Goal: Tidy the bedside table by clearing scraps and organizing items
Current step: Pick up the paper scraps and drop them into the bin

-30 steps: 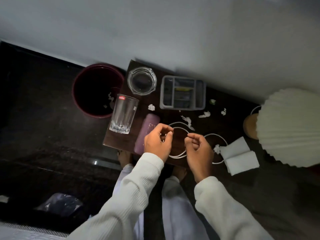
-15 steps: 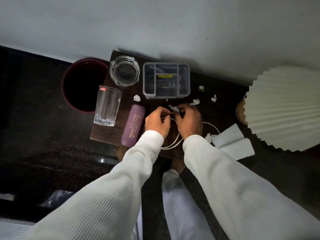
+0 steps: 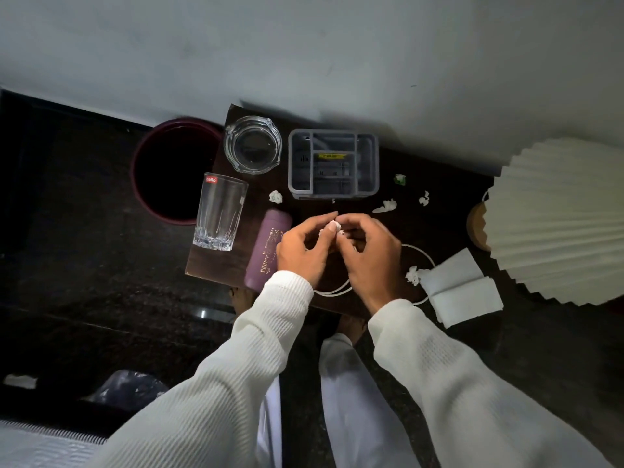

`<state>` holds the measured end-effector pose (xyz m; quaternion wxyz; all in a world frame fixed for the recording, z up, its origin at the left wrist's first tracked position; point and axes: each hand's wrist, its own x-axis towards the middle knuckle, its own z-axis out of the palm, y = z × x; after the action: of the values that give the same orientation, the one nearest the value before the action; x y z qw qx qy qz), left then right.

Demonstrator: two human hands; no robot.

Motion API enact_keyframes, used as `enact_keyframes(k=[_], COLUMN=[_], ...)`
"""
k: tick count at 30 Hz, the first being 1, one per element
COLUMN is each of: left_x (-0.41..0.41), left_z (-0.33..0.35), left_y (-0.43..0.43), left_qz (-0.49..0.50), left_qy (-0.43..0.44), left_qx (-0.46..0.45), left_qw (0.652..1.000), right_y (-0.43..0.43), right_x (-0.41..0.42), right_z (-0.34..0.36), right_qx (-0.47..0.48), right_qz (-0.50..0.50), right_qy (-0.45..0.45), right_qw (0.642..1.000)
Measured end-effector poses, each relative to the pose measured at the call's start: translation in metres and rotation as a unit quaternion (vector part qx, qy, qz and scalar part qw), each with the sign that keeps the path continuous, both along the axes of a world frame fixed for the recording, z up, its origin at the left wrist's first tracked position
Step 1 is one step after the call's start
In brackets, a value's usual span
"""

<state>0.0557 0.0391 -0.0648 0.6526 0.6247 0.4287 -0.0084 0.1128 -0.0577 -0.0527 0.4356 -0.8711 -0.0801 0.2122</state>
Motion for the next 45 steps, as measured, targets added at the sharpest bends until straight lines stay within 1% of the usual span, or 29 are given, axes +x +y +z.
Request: enact_keyframes(k=[3,6,10,14,17,19,26,30,33,37,40,43,45], left_x=[-0.011,-0.018,-0.023,-0.027,-0.028,-0.026,-0.03,-0.033,-0.035,-0.037,-0.031,-0.023,-0.016], left_z=[0.006,0.014,0.024,0.025,0.018,0.008,-0.038,-0.06,-0.07,-0.069,-0.044,-0.007,0.014], left_y=[0.018,0.042,0.086,0.144,0.185,0.207,0.271,0.286,0.288,0.279,0.258,0.227,0.201], left_qz=[0.014,0.03,0.069,0.126,0.146,0.15,0.134,0.136,0.109,0.107,0.094,0.072,0.028], left_qy=[-0.012,-0.024,-0.056,-0.058,-0.036,-0.012,0.135,0.17,0.184,0.167,0.141,0.05,-0.019], left_qx=[0.007,0.014,0.03,0.046,0.044,0.054,0.109,0.098,0.105,0.098,0.156,0.175,0.2], left_qw=[1.0,0.999,0.996,0.989,0.988,0.987,0.976,0.971,0.971,0.975,0.973,0.981,0.979], right_y=[0.015,0.029,0.046,0.063,0.076,0.084,0.112,0.118,0.119,0.117,0.112,0.105,0.097], right_x=[-0.005,-0.01,-0.015,-0.017,-0.021,-0.024,-0.033,-0.034,-0.033,-0.032,-0.032,-0.033,-0.034], right_z=[0.01,0.017,0.016,0.006,0.001,0.0,-0.008,-0.015,-0.019,-0.022,-0.022,-0.018,-0.015], right_qx=[0.075,0.107,0.074,-0.014,-0.061,-0.077,-0.09,-0.103,-0.11,-0.116,-0.11,-0.105,-0.1], right_qz=[-0.028,-0.022,-0.025,0.012,0.053,0.06,0.038,0.026,0.016,-0.011,-0.017,-0.015,-0.016], right_qy=[0.059,0.074,0.064,0.021,-0.01,-0.017,0.001,0.002,-0.006,-0.006,-0.007,-0.009,-0.006], right_qw=[0.995,0.991,0.995,1.0,0.997,0.995,0.995,0.994,0.994,0.993,0.994,0.994,0.995])
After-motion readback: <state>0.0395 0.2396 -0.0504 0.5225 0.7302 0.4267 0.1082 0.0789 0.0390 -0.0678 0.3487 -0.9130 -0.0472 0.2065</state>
